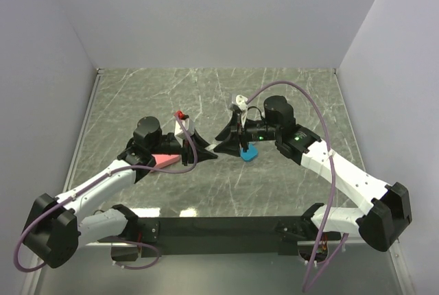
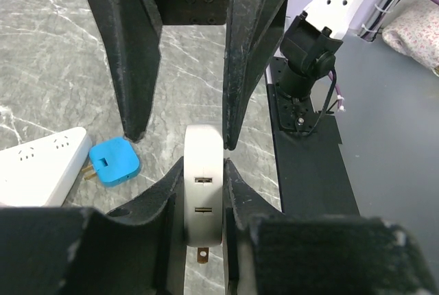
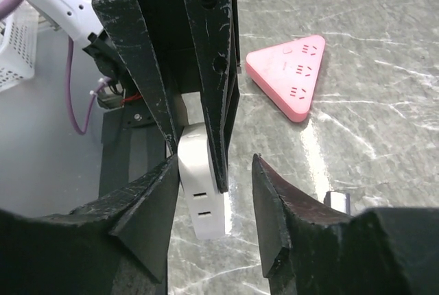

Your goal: Insert the plug

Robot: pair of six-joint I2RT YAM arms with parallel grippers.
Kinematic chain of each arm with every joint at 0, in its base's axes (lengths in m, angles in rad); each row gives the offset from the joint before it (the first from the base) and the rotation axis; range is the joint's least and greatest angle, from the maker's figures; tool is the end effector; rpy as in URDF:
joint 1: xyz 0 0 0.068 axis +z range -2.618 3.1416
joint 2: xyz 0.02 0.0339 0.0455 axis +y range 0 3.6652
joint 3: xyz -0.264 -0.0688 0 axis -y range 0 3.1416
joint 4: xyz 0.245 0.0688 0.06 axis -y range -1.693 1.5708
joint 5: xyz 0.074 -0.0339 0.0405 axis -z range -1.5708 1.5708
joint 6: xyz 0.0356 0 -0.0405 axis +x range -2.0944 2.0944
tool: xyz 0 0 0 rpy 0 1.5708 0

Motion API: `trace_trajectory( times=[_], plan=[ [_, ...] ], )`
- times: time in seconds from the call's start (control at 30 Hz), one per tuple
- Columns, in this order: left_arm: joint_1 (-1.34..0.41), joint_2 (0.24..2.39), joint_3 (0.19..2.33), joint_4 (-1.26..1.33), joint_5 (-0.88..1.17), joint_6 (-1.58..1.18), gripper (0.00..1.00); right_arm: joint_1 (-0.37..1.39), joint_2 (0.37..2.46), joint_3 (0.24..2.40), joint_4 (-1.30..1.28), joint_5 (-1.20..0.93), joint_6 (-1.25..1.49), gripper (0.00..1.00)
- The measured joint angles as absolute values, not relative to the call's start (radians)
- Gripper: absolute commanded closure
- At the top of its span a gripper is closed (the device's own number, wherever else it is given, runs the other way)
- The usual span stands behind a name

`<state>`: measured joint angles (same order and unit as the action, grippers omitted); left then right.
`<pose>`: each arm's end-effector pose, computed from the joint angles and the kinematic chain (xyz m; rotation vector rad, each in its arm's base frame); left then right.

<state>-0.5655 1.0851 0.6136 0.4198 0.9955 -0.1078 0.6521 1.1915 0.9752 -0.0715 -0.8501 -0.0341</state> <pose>0.1829 -0.1514 0.2843 1.1456 1.3459 -1.2982 0.1967 0.1838 0.3371 -1.1985 1.5156 1.2051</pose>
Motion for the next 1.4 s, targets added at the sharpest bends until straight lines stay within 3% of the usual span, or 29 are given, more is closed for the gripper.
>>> trace_trajectory(
  times=[0.27, 0.67, 0.77, 0.8, 0.87, 0.9, 0.93, 0.97, 1.07, 1.13, 1.27, 1.4],
  plan=[
    [-0.566, 1.040, 0.613, 0.390, 0.991, -0.090, 0.99, 0.652, 1.174, 0.971, -0.100, -0.854, -0.081, 0.38],
    [-0.569, 1.011, 0.613, 0.398, 0.991, -0.092, 0.99, 0.653, 1.177, 0.960, -0.111, -0.892, -0.112, 0.41],
    [-0.568, 1.011, 0.613, 0.398, 0.991, -0.091, 0.99, 0.658, 1.187, 0.961, -0.115, -0.917, -0.117, 0.54],
    [-0.568, 1.012, 0.613, 0.398, 0.991, -0.091, 0.99, 0.659, 1.190, 0.962, -0.116, -0.927, -0.121, 0.64],
    [-0.566, 1.015, 0.613, 0.395, 0.992, -0.090, 0.99, 0.665, 1.193, 0.963, -0.120, -0.947, -0.125, 0.75],
    [-0.563, 1.016, 0.613, 0.391, 0.989, -0.098, 0.99, 0.665, 1.193, 0.963, -0.126, -0.944, -0.132, 0.87],
    [-0.561, 1.017, 0.613, 0.387, 0.988, -0.104, 0.94, 0.665, 1.193, 0.963, -0.126, -0.945, -0.144, 0.92],
    [-0.559, 1.018, 0.612, 0.382, 0.992, -0.118, 0.78, 0.665, 1.193, 0.963, -0.127, -0.952, -0.156, 0.99],
    [-0.559, 1.014, 0.612, 0.385, 0.987, -0.125, 0.48, 0.665, 1.192, 0.962, -0.124, -0.953, -0.154, 1.00],
    [-0.561, 1.005, 0.610, 0.384, 0.977, -0.121, 0.44, 0.664, 1.191, 0.962, -0.110, -0.921, -0.135, 1.00],
    [-0.569, 0.976, 0.599, 0.392, 0.939, -0.118, 0.23, 0.653, 1.185, 0.961, -0.081, -0.884, -0.095, 1.00],
    [-0.571, 0.950, 0.590, 0.397, 0.869, -0.111, 0.16, 0.626, 1.184, 0.961, -0.076, -0.859, -0.067, 1.00]
  ],
)
